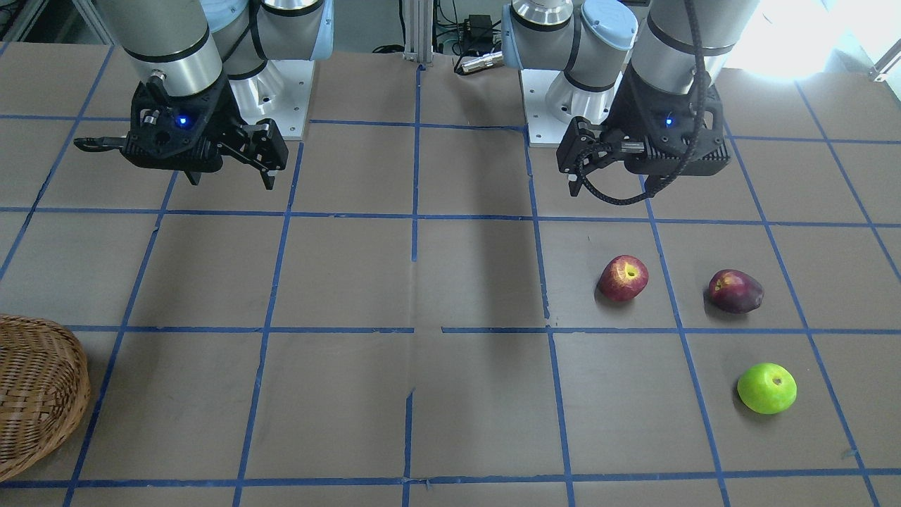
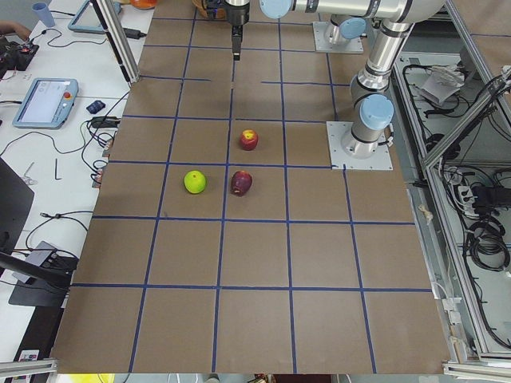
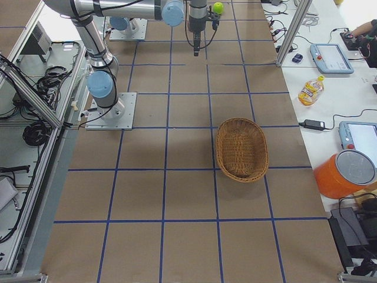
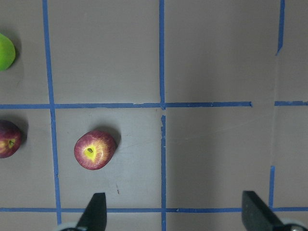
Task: Put all apples into basket
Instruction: 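Move the left gripper down over the nearer red apple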
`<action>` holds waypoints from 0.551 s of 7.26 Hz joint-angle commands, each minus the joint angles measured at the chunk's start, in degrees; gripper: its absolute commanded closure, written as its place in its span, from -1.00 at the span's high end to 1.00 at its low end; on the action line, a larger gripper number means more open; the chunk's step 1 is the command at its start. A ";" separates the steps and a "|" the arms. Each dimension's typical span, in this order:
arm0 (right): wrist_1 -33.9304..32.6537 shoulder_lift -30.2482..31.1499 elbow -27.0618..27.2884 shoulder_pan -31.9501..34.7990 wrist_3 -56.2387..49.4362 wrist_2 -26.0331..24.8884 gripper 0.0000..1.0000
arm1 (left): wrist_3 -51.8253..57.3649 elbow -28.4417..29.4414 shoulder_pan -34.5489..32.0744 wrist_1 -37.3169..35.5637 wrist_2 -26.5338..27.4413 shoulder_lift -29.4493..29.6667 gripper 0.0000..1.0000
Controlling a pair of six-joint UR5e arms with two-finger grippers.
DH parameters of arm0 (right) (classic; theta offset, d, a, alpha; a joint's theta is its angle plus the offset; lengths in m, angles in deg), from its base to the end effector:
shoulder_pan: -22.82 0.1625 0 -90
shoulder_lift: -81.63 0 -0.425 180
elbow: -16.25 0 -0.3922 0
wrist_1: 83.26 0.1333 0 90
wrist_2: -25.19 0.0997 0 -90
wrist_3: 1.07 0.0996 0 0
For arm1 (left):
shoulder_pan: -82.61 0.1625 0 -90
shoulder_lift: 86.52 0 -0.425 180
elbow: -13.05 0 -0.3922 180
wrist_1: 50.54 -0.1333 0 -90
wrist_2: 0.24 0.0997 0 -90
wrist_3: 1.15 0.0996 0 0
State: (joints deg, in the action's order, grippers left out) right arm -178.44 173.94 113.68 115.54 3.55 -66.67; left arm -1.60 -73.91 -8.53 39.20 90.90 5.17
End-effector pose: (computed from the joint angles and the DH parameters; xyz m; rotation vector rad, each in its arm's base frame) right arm 0.1524 -0.4666 0.4527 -0.0516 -3.1088 0.0049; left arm -0.1414 -0.5044 0.4998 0.0184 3.1217 -0.0443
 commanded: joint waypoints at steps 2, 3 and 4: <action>0.00 0.07 0.31 -0.35 -0.05 0.02 1.00 | 0.27 -0.32 -0.01 0.35 0.00 -0.21 1.00; 0.26 0.07 0.31 -0.44 -0.05 0.02 1.00 | 0.35 -0.75 0.86 0.87 0.09 0.23 1.00; 0.08 0.07 0.39 -0.44 -0.05 0.02 1.00 | 0.96 -1.02 1.13 0.88 0.43 0.85 1.00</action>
State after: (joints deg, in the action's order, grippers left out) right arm -178.29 174.00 114.00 115.15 3.51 -66.65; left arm -1.11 -74.59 -7.88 39.89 91.06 5.40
